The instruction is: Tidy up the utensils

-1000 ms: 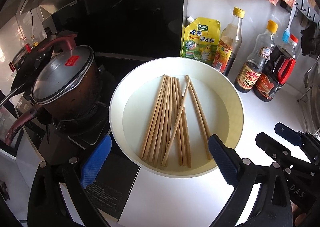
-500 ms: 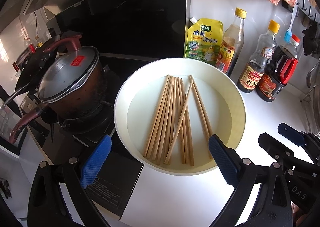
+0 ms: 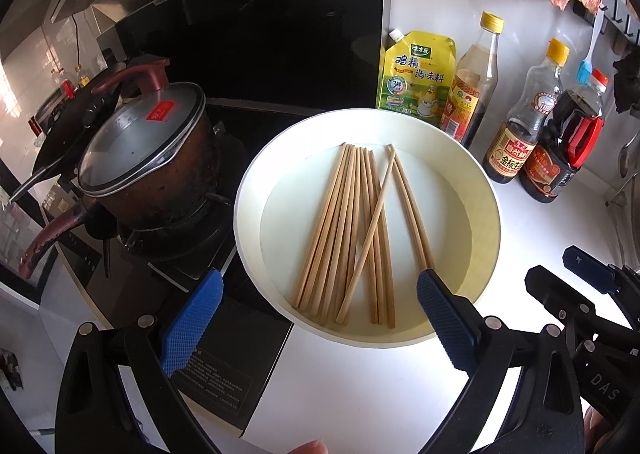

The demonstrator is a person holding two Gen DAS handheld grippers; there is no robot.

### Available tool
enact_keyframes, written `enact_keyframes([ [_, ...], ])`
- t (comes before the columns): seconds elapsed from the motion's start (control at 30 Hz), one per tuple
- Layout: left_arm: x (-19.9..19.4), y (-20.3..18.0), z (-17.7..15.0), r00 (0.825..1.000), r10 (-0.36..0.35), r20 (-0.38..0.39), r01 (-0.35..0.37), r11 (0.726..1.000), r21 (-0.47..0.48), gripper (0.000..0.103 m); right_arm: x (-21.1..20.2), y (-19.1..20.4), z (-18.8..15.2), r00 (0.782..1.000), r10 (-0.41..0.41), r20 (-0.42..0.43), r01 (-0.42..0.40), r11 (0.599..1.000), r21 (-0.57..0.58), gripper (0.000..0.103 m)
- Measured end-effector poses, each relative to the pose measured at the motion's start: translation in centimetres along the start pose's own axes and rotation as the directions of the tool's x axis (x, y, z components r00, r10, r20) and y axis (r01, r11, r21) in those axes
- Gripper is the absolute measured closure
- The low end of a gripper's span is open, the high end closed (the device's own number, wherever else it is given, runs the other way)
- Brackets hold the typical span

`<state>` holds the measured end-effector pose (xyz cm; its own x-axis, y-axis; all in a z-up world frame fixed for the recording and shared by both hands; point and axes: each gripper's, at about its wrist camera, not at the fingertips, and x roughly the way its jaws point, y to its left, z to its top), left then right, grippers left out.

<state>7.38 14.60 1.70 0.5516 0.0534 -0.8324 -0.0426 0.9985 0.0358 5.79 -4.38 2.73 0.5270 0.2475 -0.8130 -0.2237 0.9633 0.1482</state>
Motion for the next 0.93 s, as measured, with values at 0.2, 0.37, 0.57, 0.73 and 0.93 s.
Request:
enact_keyframes([
  [0.2, 0.01, 0.17, -0.04, 1.0, -0.005, -0.002, 0.005, 1.0, -0.003, 0.007, -0.04, 0.18, 0.04, 1.0, 0.002, -0.001, -0.002, 1.0, -0.008, 0.043],
  [0.37, -0.09, 0.18, -0.14, 1.0, -0.006, -0.003, 0.006, 1.0, -0.004, 0.007, -0.06, 0.23, 0.01, 1.0, 0.003, -0.001, -0.003, 1.0, -0.008, 0.043],
  [0.57, -0.33, 0.11, -0.26, 1.0, -0.008, 0.003, 0.008, 1.0, -0.01, 0.007, -0.07, 0.34, 0.0, 1.0, 0.003, 0.0, -0.003, 1.0, -0.009, 0.043],
  [0.73, -0.5, 0.12, -0.27, 1.0, -0.002, 0.006, 0.002, 1.0, -0.009, 0.006, -0.08, 0.31, -0.02, 1.0, 0.002, 0.0, -0.002, 1.0, -0.009, 0.043],
  [0.93, -0.6, 0.11, -0.4, 1.0, -0.002, 0.003, 0.002, 1.0, -0.005, 0.006, -0.17, 0.36, -0.12, 1.0, 0.003, 0.002, -0.003, 1.0, -0.007, 0.043],
])
